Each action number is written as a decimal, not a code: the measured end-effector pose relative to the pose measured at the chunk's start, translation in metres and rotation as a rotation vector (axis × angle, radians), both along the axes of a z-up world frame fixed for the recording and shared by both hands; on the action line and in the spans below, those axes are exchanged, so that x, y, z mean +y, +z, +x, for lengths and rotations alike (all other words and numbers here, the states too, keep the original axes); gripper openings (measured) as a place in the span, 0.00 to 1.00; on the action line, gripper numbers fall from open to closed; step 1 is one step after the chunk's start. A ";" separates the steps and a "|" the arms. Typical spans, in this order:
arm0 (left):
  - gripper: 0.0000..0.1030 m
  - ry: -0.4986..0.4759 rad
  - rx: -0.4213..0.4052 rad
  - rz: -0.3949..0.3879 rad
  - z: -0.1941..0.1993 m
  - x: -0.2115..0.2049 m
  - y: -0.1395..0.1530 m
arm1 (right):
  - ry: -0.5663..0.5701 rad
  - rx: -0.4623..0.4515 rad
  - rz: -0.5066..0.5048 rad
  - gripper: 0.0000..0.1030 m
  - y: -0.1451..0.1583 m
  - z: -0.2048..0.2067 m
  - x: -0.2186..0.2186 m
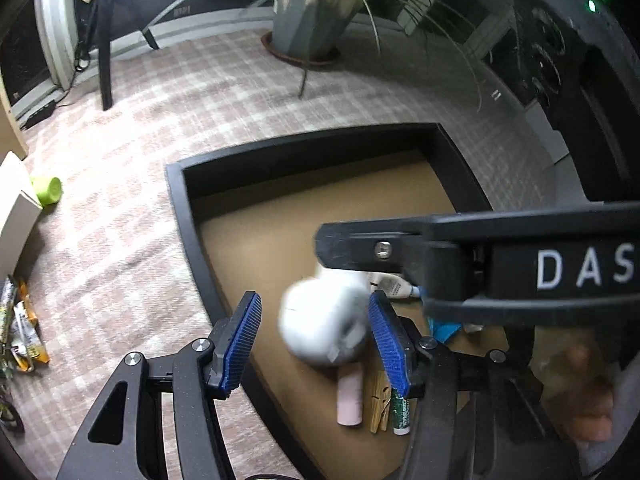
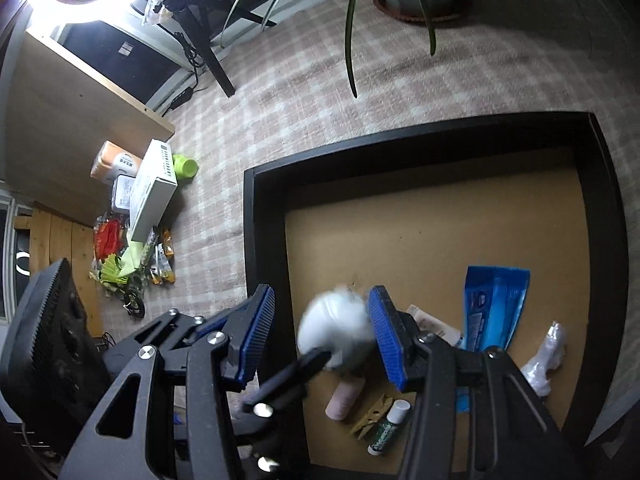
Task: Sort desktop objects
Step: 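Carry the white diffuser to the tray and release it, then move both grippers to the white box and grasp its edge, then lift the white box with both grippers and carry it over the tray, then open both grippers to drop the white box into the tray, then move both grippers back to the pile near the green cloth, then grasp the green cloth with the left gripper while the right grasps the grey card pack, then carry the green cloth and grey card pack to the tray and release both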
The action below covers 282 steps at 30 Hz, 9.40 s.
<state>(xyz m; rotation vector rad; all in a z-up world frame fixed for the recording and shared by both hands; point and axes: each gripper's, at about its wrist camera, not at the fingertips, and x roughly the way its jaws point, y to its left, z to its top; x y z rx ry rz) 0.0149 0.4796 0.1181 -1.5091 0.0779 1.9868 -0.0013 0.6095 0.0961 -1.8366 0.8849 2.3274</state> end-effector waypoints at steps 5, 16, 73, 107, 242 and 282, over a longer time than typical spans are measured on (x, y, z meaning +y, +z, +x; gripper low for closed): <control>0.51 0.052 0.018 -0.007 -0.010 -0.024 0.006 | 0.019 0.023 0.018 0.47 0.008 -0.008 -0.006; 0.51 0.258 0.023 -0.046 -0.048 -0.107 0.005 | 0.140 0.076 0.103 0.47 0.022 -0.052 -0.055; 0.49 0.720 -0.076 0.022 -0.138 -0.302 -0.055 | 0.348 -0.006 0.000 0.43 -0.048 -0.221 -0.217; 0.46 0.475 0.007 0.067 -0.017 -0.166 0.011 | 0.249 0.096 0.062 0.43 0.016 -0.038 -0.096; 0.02 0.444 0.017 0.045 -0.043 -0.287 0.004 | 0.324 0.133 -0.014 0.01 0.016 -0.045 -0.180; 0.02 -0.265 -0.028 0.115 0.092 -0.012 0.034 | -0.317 0.143 0.134 0.02 0.030 0.168 0.066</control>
